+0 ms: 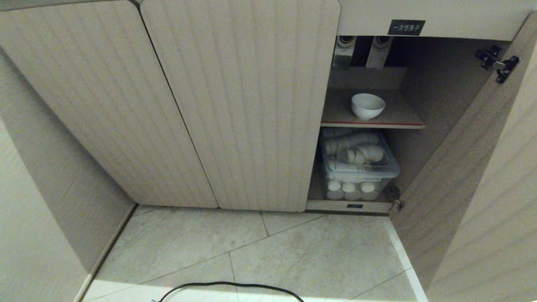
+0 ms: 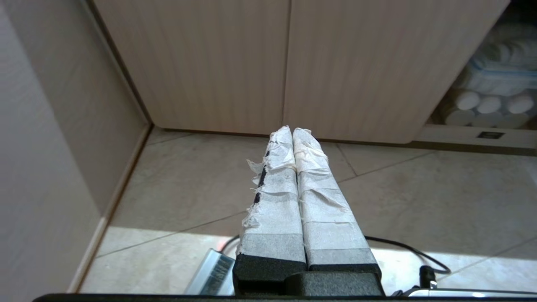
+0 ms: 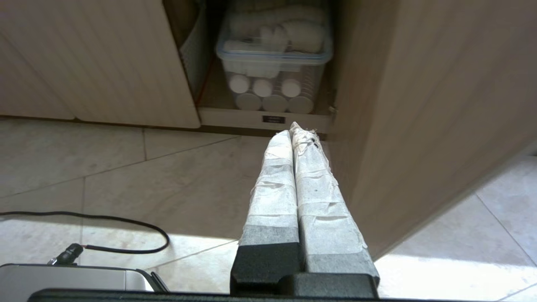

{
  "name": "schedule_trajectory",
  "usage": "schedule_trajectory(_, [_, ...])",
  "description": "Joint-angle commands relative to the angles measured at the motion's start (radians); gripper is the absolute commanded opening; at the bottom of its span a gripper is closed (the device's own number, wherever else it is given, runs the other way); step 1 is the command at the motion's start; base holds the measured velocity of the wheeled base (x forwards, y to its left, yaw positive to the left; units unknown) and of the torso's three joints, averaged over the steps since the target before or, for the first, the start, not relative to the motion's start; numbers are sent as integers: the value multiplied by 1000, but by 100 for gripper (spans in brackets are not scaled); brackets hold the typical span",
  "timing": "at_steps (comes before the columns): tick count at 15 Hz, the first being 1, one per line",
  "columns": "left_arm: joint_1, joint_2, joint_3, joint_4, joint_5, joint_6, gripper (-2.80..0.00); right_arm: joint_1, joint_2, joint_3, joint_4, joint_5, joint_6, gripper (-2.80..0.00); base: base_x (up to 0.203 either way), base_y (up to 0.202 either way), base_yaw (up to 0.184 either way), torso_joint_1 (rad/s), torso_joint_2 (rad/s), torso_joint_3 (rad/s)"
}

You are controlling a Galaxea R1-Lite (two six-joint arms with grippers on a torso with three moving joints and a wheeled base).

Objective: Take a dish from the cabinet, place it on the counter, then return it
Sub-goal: Take the bowl from the cabinet

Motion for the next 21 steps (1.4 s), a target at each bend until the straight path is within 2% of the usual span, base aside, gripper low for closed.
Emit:
schedule_trajectory(1, [0, 0, 1, -1, 0, -1, -280, 1, 1, 0, 0, 0, 0, -280, 0, 59, 1, 2, 2, 1])
schedule_trajectory(21, [0, 0, 0, -1, -2, -1, -280, 1, 1, 0, 0, 0, 0, -280, 0, 0, 0, 0, 0, 0])
